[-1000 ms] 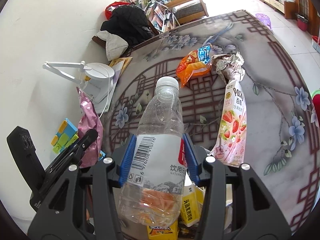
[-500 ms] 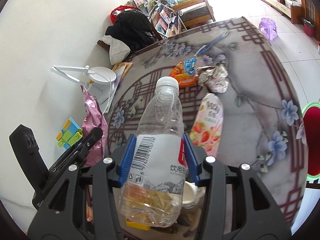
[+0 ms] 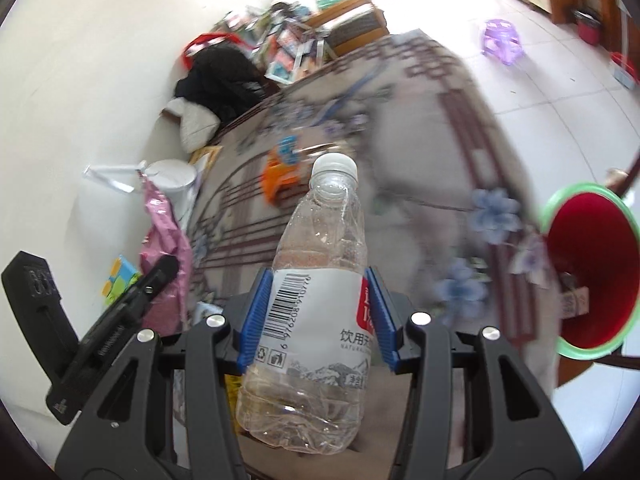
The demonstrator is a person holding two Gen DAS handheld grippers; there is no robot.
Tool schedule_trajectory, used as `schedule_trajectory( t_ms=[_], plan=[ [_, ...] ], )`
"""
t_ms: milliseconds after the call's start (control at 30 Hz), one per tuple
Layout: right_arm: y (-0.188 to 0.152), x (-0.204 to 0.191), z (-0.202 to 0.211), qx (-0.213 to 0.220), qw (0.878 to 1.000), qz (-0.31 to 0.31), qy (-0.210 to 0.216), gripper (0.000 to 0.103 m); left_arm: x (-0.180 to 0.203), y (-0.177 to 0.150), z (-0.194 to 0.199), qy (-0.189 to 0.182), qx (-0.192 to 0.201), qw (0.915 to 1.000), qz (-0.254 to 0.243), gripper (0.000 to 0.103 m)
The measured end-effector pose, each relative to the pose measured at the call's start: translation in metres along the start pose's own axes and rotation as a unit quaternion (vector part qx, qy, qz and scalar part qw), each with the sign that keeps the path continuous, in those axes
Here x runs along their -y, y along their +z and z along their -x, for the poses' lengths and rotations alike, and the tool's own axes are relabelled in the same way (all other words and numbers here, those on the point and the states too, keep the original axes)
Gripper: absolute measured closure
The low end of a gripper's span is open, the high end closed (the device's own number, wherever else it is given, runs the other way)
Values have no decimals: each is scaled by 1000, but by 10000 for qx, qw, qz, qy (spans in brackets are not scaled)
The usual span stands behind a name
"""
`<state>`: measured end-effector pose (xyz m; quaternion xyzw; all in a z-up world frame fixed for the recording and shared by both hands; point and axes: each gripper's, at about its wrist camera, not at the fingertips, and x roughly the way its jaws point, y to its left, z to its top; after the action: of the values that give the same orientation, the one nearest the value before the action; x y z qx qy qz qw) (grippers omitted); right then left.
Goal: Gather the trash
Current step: 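Carry both items to the red bin while right releases the bottle inside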
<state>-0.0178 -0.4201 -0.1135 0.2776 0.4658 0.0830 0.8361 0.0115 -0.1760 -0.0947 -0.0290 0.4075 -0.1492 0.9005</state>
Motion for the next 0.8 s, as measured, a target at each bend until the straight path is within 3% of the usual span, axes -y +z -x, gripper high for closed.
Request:
schedule_trajectory(
  t_ms=[233, 600, 800],
  plan=[
    [-2, 77, 33, 260, 9959, -663, -556, 57, 65, -3, -26, -520, -274, 9972, -457, 82],
    [-7, 187, 67, 591, 9741, -1653, -1422, 56, 146, -13, -46, -1139, -613, 9849, -1148, 82],
    [-7, 217, 85, 967, 9608, -1988, -1670, 42, 180, -21, -58, -1446, -844, 9741, -1519, 82]
  ],
)
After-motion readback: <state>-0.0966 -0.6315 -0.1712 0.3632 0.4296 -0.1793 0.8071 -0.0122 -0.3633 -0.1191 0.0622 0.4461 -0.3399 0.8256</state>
